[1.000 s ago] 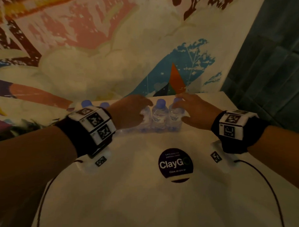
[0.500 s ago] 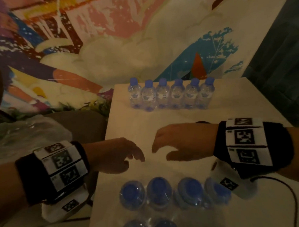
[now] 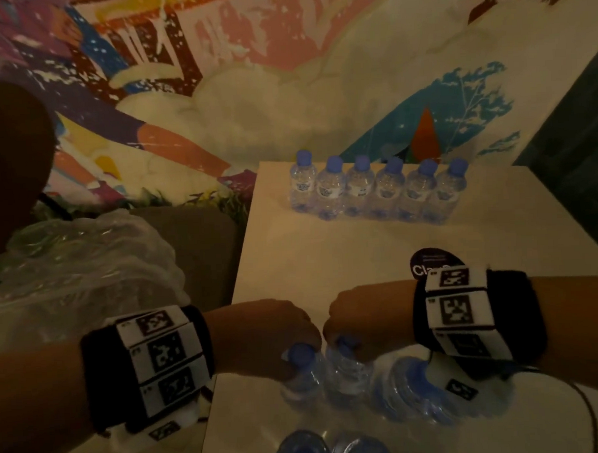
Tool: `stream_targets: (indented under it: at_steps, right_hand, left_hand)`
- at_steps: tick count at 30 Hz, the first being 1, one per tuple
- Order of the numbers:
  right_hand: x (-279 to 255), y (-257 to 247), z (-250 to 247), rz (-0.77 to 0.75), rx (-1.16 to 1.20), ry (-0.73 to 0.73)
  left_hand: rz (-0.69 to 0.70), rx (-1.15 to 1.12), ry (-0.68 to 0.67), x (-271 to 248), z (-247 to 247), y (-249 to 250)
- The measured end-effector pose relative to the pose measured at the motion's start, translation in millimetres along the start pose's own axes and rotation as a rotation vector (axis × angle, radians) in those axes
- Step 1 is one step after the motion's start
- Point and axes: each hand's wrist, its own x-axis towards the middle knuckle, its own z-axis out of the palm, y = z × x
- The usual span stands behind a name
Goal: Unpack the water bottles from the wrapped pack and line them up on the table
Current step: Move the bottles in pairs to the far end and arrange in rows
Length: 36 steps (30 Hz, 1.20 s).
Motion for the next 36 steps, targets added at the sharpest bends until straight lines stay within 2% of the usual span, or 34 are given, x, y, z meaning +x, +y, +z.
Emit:
stream_targets:
  at_steps: [2,8,12,15,24,27,31,33,36]
  right_hand:
    - [2.6,16.4,-6.2,0.016,0.047,0.013]
    - [17.1,81.7,-35.5,0.178,0.156,0.209]
    - [35.5,126.1,-53.8,0.267,0.197,0.364]
    - [50.3,152.8,-65.3,0.322,0.214,0.417]
    - [86.2,195.3,-74.3,0.482,0.245,0.524]
    - [89.7,198.3,-66.7,0.497,0.267,0.574]
    - [84.8,190.8,-57.9,0.466,0.367,0.58]
    - [71.2,185.8,-54.8,0.463,0.385,0.623]
    - [43.0,180.6,-44.8,0.485,0.357,0.649]
  left_hand:
    - [0.002,0.02,0.039,10.5,-10.0,-8.7]
    - [-0.091,-0.002,0.249,53.8,-54.0,-42.7]
    - [-0.221,-0.003,0.369,85.9,-83.1,-72.5]
    - [-0.274,-0.012,0.443,108.8,-100.8,-91.8]
    - [-0.452,-0.107,0.534,154.6,-124.7,-118.3]
    - [-0.456,-0.16,0.599,158.5,-120.8,-121.0]
    - [-0.451,-0.207,0.564,151.6,-116.8,-113.9]
    - [-0.392,-0.252,0.609,141.6,-113.5,-107.2]
    - [-0.328,-0.181,0.677,122.7,-101.4,-97.2]
